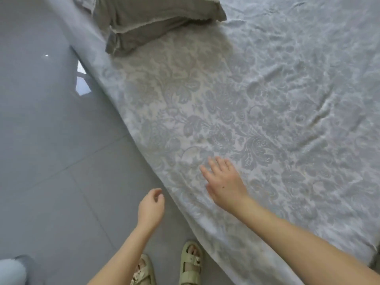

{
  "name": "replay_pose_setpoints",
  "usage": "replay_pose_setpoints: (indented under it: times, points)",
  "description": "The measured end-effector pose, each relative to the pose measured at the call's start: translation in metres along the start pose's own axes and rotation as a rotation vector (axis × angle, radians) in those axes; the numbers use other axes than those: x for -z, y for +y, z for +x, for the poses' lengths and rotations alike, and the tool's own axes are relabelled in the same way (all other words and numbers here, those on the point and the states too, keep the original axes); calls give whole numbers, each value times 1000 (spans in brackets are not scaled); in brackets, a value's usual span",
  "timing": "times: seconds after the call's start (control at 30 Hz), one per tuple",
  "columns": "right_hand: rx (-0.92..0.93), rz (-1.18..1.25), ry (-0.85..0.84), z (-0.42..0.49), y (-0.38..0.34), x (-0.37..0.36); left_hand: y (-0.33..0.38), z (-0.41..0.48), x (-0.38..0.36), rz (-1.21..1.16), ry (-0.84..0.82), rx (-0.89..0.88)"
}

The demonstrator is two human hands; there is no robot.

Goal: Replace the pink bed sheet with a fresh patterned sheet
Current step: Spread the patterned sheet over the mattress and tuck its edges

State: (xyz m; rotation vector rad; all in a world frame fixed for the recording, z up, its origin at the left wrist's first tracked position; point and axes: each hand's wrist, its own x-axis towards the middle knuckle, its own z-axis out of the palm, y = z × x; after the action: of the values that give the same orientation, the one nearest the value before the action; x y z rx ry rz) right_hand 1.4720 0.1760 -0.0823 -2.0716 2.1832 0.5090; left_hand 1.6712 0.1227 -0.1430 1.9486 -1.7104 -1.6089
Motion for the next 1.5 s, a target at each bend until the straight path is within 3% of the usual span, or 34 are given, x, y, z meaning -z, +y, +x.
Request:
replay_pose_setpoints:
  times: [0.07,0.13,0.2,0.4,0.53,0.63,0.73,0.83,1.03,1.13,1.23,1.3,1.5]
  points:
    - [316,-209,6,39,-19,10,5,10,-4,-231,5,92]
    - [594,-463,-103,68,-43,6,-1,15,-15,-418,-22,182]
    - [778,-611,-167,87,-52,-7,-3,18,-35,-517,-84,250]
    - [1032,-795,-362,115,-63,-17,-5,9,-93,-763,-232,335]
    - [1054,-971,-390,121,-84,-10,8,11,-95,-848,-215,349]
    - [1071,-1097,-419,124,-93,-5,27,13,-88,-1085,-216,388]
    - [1086,-961,-471,132,-82,4,38,12,-92,-1245,-292,426]
    - [1223,-724,-381,152,-71,6,39,7,-98,-1417,-357,469]
    - [1179,-823,-460,161,-85,13,31,-2,-108,-1515,-389,497]
    - [1226,-933,-501,159,-83,24,23,-5,-96,-1419,-237,494]
    - [1227,-1047,-538,155,-91,29,1,6,-97,-1003,191,393]
    - [1173,-1116,-571,152,-92,30,-12,21,-88,-826,344,342]
    - [1134,-1138,-619,152,-89,35,13,56,-86,-1252,155,144]
